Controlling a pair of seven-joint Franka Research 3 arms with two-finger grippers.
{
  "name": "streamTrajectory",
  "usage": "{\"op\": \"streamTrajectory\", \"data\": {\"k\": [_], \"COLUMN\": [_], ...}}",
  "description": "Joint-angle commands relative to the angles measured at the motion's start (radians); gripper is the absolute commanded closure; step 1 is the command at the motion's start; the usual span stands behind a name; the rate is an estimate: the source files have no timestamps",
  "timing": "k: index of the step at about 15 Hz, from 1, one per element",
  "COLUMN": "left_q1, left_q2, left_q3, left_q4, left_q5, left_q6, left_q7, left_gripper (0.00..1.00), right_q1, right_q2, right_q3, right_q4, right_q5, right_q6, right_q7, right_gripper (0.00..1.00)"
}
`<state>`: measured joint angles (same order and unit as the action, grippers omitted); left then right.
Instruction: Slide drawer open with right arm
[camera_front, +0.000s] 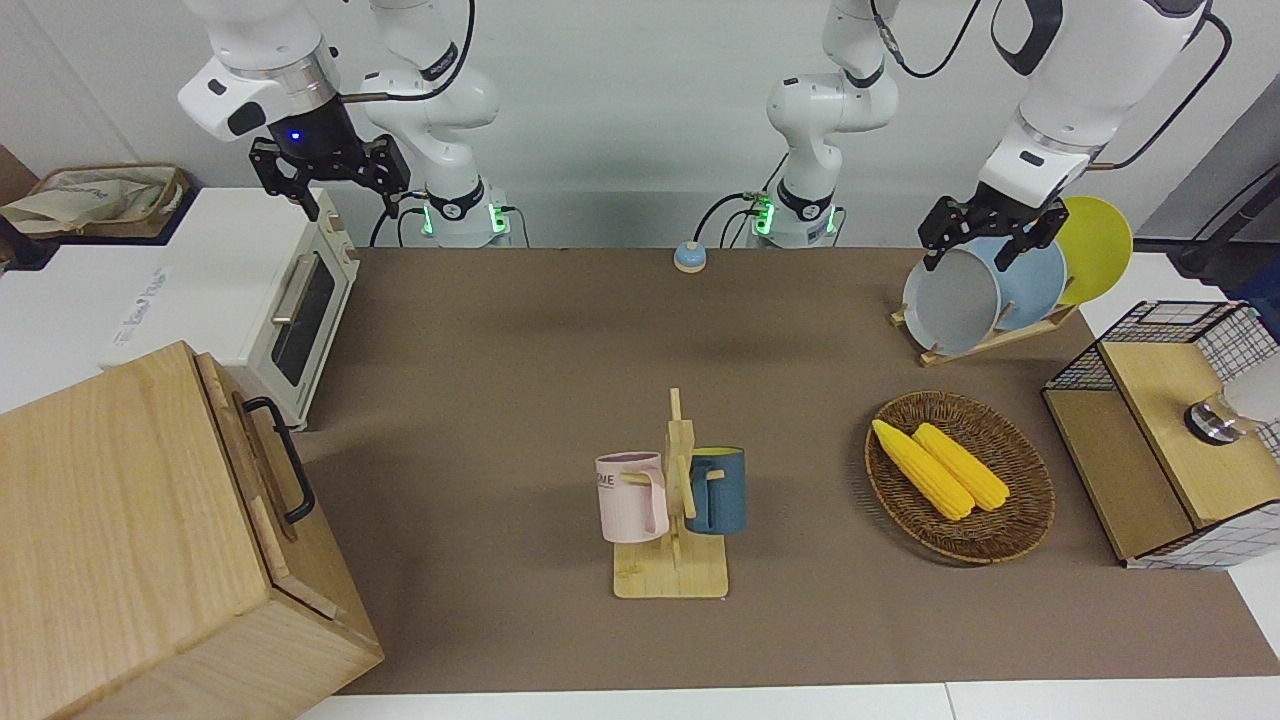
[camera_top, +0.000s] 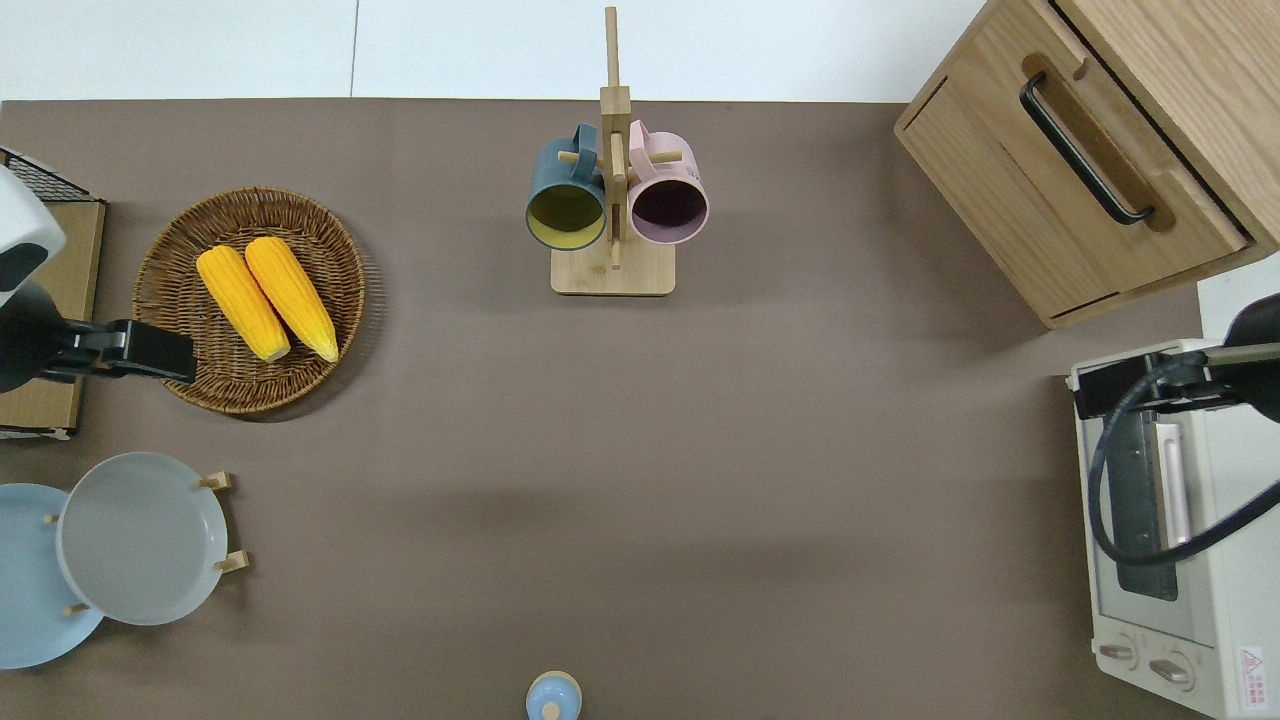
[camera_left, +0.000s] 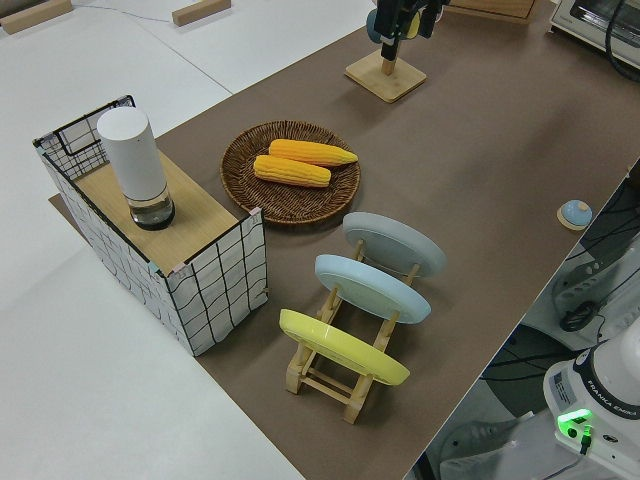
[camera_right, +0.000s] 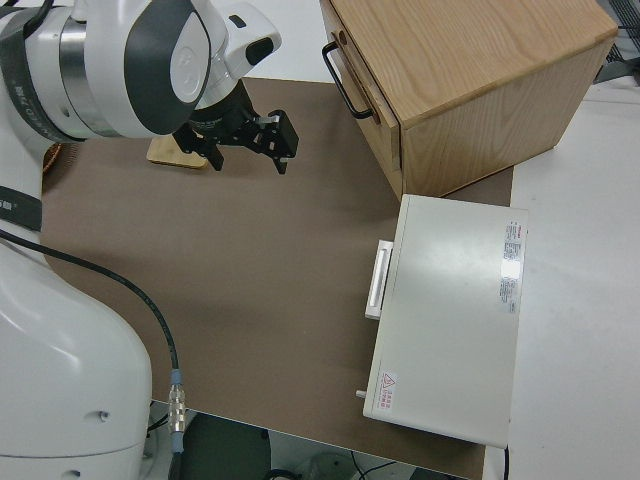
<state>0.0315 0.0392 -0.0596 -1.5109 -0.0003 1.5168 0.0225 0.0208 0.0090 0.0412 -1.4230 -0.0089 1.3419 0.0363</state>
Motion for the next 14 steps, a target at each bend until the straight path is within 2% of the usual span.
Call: {"op": "streamTrajectory", "data": {"k": [1,12,14], "left_q1": [0.004,0.004,0.004], "left_q2": [0.013,0.011,0.011], "left_q3": [-0.006,-0.006,-0.006], "left_q4": [0.026,0.026,0.026], "left_q5": [0.017,0.017,0.017], "left_q6": [-0.02,-0.02,-0.02], "left_q7": [0.01,0.01,0.01], "left_gripper": [0.01,0.01,0.01], "right_q1": [-0.01,-0.018,-0.015], "right_q2": [0.018,0.023,0.023], "right_q3": [0.003,-0.006,-0.006], "right_q4": [0.033,0.032,0.032], "right_q5": [0.029,0.01,-0.026], "right_q6": [-0.058,-0.061,-0.059], "right_q7": [-0.019,-0.016,-0.018], "right_gripper": [0.017,0.017,0.017]}}
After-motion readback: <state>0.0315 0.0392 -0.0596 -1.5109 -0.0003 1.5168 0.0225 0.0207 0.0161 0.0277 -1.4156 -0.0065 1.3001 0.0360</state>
